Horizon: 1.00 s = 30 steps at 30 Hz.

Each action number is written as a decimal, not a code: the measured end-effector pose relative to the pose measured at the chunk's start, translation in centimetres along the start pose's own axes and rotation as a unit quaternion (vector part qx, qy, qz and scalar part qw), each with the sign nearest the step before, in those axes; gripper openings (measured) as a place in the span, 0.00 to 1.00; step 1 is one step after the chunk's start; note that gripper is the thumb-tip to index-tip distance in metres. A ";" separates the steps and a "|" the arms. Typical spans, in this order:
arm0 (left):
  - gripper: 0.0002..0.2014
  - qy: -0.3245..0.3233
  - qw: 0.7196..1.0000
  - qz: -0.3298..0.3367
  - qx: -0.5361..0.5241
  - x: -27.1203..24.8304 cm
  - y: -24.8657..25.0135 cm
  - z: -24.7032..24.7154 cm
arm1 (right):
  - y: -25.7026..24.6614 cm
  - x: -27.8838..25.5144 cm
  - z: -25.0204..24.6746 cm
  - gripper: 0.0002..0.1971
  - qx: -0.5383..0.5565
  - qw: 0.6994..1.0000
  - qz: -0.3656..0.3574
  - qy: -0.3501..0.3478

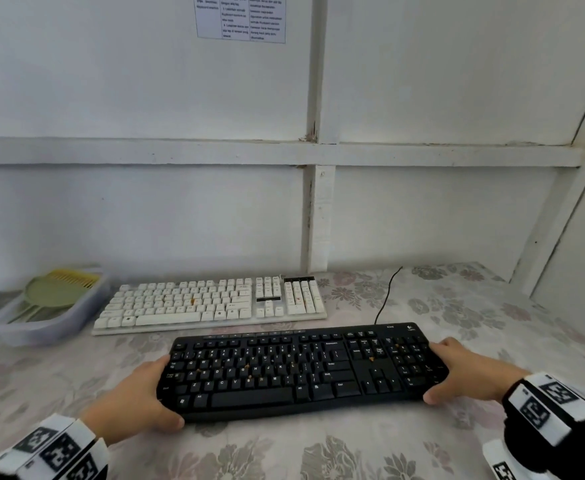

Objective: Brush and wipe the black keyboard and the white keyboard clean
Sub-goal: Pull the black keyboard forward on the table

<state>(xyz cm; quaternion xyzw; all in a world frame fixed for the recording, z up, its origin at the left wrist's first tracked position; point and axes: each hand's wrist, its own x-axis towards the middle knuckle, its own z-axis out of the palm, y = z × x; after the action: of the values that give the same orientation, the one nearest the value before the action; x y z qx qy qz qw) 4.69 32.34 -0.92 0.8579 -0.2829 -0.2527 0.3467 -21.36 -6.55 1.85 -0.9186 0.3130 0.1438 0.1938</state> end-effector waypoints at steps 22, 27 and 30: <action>0.40 0.092 0.994 -0.052 0.026 -3.0 0.2 0.3 | -7.5 -1.1 -0.5 0.35 0.037 0.994 -0.091 0.057; 0.37 0.108 0.993 -0.034 0.018 -3.3 -1.2 -3.1 | -14.4 -0.7 0.5 0.36 0.096 0.983 -0.150 0.046; 0.36 0.115 0.993 -0.030 0.025 -3.4 -2.6 -6.0 | -19.5 0.1 1.9 0.36 0.118 0.977 -0.173 0.044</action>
<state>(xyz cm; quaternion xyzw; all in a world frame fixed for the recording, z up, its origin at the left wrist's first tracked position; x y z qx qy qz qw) 6.86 38.80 1.74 0.8977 -0.2214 -0.1556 0.3477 -9.29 8.47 5.30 -0.9348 0.1720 0.0293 0.3093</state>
